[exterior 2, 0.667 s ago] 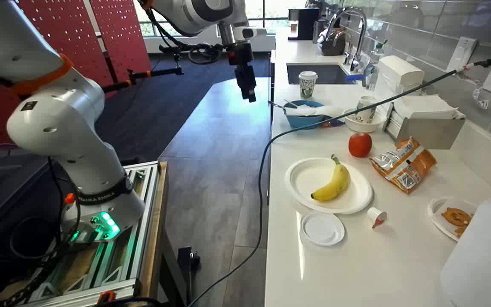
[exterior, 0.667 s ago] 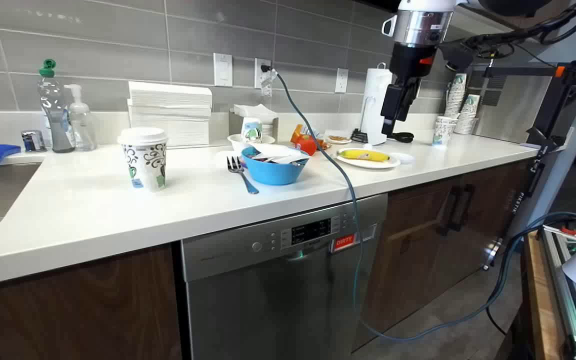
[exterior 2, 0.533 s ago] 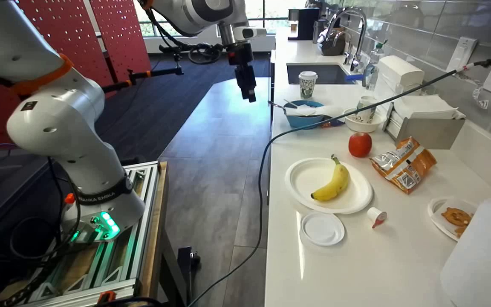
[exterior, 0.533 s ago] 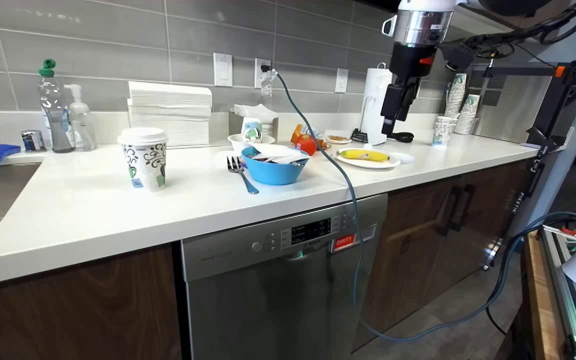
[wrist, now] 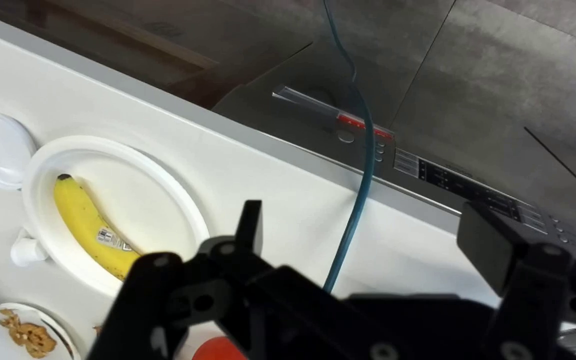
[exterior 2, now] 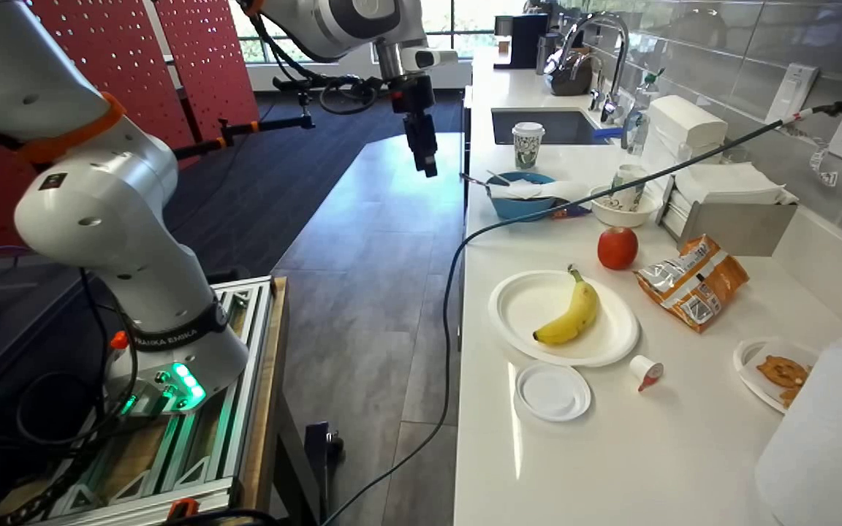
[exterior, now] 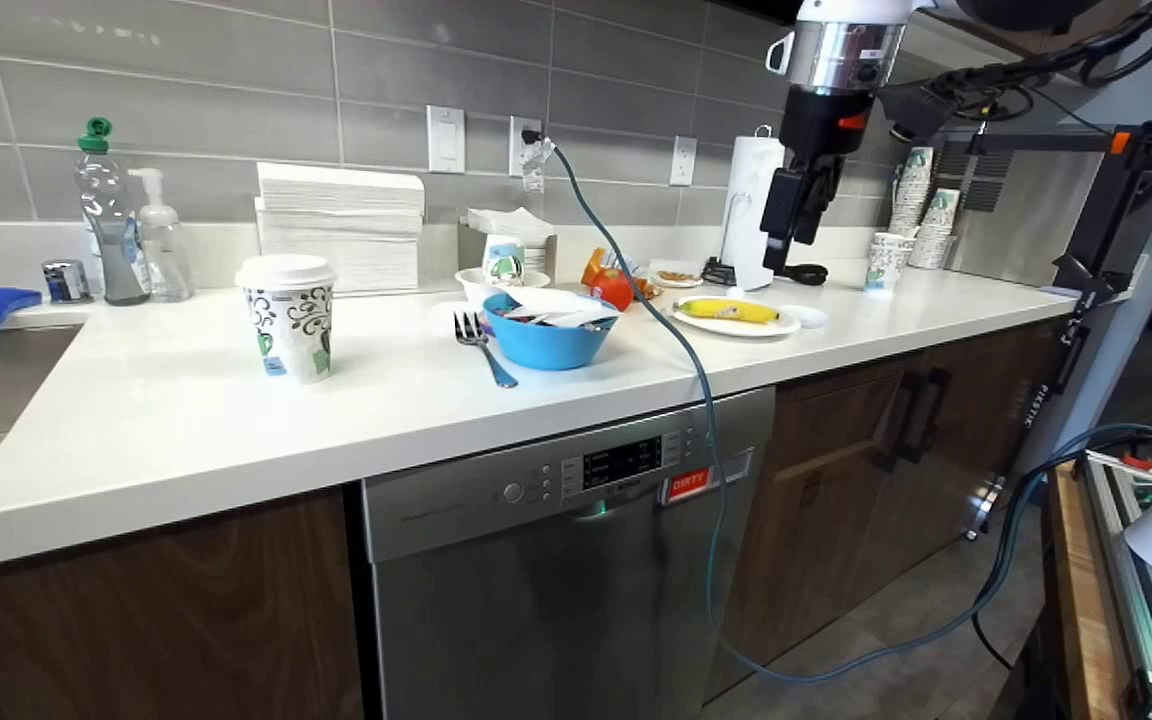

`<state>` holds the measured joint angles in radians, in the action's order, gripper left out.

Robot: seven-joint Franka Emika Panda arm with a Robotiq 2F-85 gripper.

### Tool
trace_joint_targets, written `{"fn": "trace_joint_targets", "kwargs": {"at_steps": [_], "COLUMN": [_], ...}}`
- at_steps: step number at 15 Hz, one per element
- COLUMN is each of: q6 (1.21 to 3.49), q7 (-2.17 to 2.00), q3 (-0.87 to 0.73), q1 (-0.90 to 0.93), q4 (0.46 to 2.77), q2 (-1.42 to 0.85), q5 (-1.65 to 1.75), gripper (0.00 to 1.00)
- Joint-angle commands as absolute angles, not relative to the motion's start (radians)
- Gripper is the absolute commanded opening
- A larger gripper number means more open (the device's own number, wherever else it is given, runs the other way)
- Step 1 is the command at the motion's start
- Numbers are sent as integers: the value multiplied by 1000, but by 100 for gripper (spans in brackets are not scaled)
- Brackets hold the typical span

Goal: Press a button on the dishwasher.

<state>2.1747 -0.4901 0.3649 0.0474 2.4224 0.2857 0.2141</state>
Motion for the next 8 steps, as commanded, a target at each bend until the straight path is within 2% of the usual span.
{"fn": "trace_joint_targets", "kwargs": {"at_steps": [1,5,6,7,8], "q6": [2256,2532,2603,2664,2712], "q7": [-558,-691,-743,-781,-812], "q3": [327,335,346,352,355], "q1": [90,83,67,58,49], "q4": [2493,2632,2669,2700,2728], "q2": [282,256,241,226,209], "q5": [149,140,180,202,224], "gripper": [100,100,75,74,66]}}
